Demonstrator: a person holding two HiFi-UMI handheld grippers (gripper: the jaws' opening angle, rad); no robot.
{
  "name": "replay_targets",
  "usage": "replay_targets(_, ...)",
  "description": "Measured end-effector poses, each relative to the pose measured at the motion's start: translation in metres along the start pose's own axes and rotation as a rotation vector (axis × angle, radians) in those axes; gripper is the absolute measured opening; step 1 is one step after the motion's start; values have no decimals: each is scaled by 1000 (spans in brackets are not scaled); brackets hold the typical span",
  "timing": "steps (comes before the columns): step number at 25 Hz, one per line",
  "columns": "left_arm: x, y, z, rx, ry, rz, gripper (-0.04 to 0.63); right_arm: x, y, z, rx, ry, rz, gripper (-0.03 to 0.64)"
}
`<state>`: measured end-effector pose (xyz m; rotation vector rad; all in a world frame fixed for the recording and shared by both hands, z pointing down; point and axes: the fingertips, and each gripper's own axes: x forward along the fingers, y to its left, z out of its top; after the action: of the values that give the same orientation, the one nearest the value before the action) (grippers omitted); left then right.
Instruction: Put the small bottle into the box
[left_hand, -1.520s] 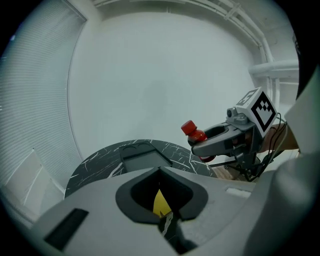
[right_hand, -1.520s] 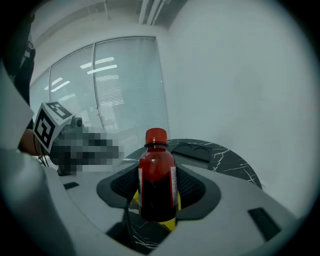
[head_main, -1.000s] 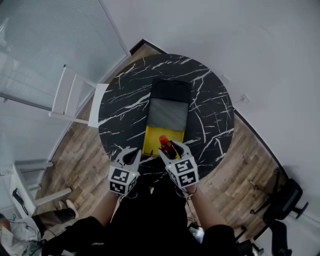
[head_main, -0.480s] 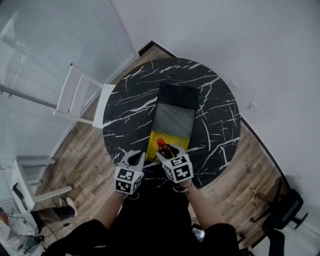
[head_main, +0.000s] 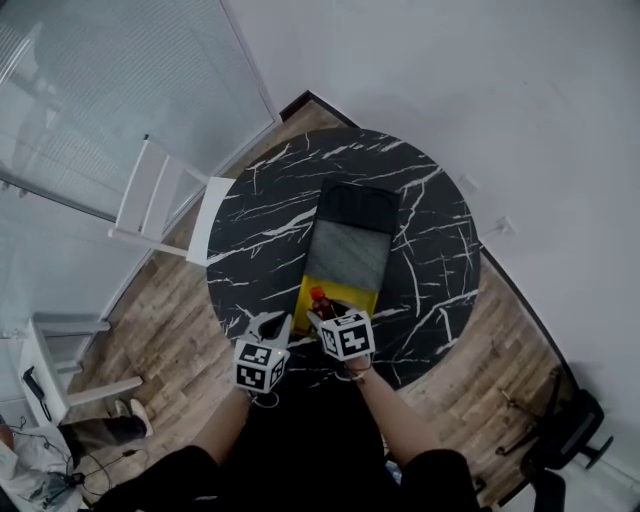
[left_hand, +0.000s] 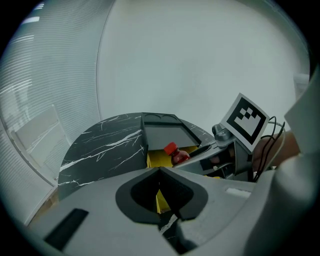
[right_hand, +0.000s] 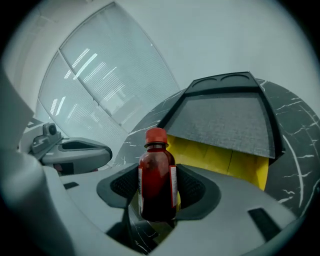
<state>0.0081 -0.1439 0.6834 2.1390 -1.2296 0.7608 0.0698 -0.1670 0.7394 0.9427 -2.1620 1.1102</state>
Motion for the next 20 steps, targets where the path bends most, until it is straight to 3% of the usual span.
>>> replay_targets(11,17,10,5,-31,21,19,-2,27,-6,-11,57,108,-7,215)
replay_targets(20,21,18,2,-49,37,29,-2,40,-15,-13,122,132,-18,215)
